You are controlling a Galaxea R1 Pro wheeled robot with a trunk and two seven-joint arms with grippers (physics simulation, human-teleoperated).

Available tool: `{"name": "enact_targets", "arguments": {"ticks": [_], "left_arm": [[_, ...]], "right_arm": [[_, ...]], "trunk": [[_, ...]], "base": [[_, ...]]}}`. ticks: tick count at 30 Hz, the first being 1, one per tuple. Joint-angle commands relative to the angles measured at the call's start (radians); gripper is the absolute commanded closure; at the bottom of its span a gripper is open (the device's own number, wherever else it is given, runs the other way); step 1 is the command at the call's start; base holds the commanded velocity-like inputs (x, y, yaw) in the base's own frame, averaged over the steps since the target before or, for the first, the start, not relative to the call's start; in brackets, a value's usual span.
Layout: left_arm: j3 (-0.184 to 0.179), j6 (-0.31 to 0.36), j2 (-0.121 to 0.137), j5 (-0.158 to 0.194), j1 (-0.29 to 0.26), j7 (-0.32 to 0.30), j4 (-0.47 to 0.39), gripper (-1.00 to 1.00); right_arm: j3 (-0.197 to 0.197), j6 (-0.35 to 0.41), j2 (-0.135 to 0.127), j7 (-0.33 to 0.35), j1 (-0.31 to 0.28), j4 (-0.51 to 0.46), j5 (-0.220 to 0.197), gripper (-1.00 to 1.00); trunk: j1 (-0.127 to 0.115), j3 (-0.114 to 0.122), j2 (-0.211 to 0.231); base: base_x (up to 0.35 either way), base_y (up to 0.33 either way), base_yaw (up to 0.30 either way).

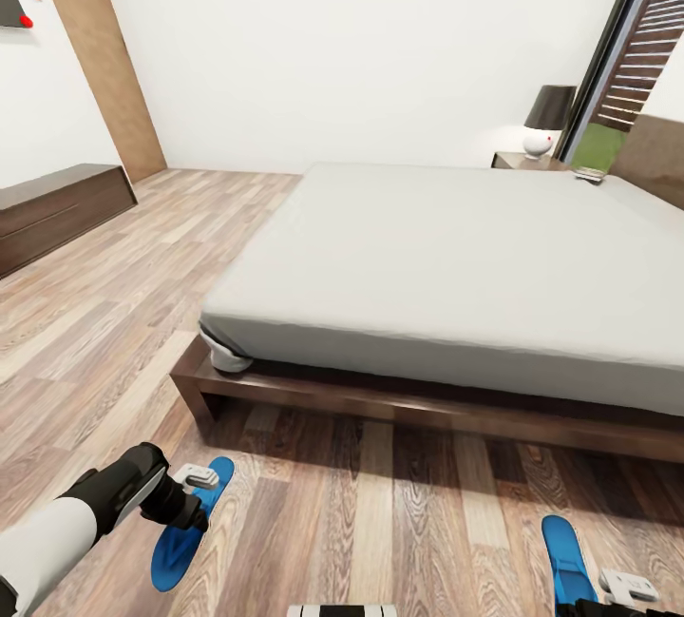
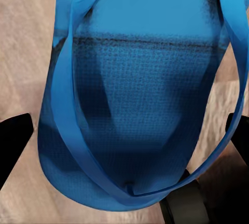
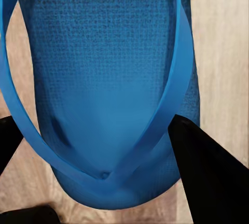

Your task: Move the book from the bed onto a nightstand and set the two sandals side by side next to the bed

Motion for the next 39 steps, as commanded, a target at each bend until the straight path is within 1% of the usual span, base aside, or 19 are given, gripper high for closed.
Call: {"name": "enact_targets", "arguments": {"ticks": [1, 4, 9, 20, 28, 33, 39], "left_arm": [[-0.007, 0.004, 0.001, 0.009, -0.001, 0.002, -0.002, 1.0], [-0.007, 0.004, 0.001, 0.009, -0.001, 0.002, -0.002, 1.0], [-0.007, 0.002, 0.0, 0.009, -0.001, 0.002, -0.002, 1.0], [-0.007, 0.002, 0.0, 0.009, -0.001, 0.002, -0.002, 1.0], [-0.008, 0.002, -0.001, 0.009, -0.001, 0.002, -0.002, 1.0], [-0.008, 0.002, -0.002, 0.009, -0.001, 0.002, -0.002, 1.0], [-0.008, 0.002, -0.002, 0.009, -0.001, 0.002, -0.002, 1.0]], "right_arm": [[-0.005, 0.004, 0.001, 0.01, -0.001, -0.002, 0.008, 1.0], [-0.005, 0.004, 0.001, 0.01, -0.001, -0.002, 0.008, 1.0], [-0.005, 0.004, 0.001, 0.01, -0.001, -0.002, 0.008, 1.0], [-0.005, 0.004, 0.001, 0.01, -0.001, -0.002, 0.008, 1.0], [-0.005, 0.004, 0.001, 0.01, -0.001, -0.002, 0.008, 1.0], [-0.005, 0.004, 0.001, 0.01, -0.001, -0.002, 0.008, 1.0], [-0.005, 0.004, 0.001, 0.01, -0.001, -0.002, 0.008, 1.0]], "trunk": [[0.0, -0.001, 0.0], [0.0, -0.001, 0.0], [0.0, -0.001, 0.0], [0.0, -0.001, 0.0], [0.0, -0.001, 0.0], [0.0, -0.001, 0.0], [0.0, -0.001, 0.0]], "base": [[0.0, 0.284, 0.0], [0.0, 0.191, 0.0], [0.02, 0.023, 0.0], [0.269, 0.001, 0.0], [0.02, -0.004, 0.0], [0.047, -0.156, 0.0], [0.015, -0.031, 0.0]]}}
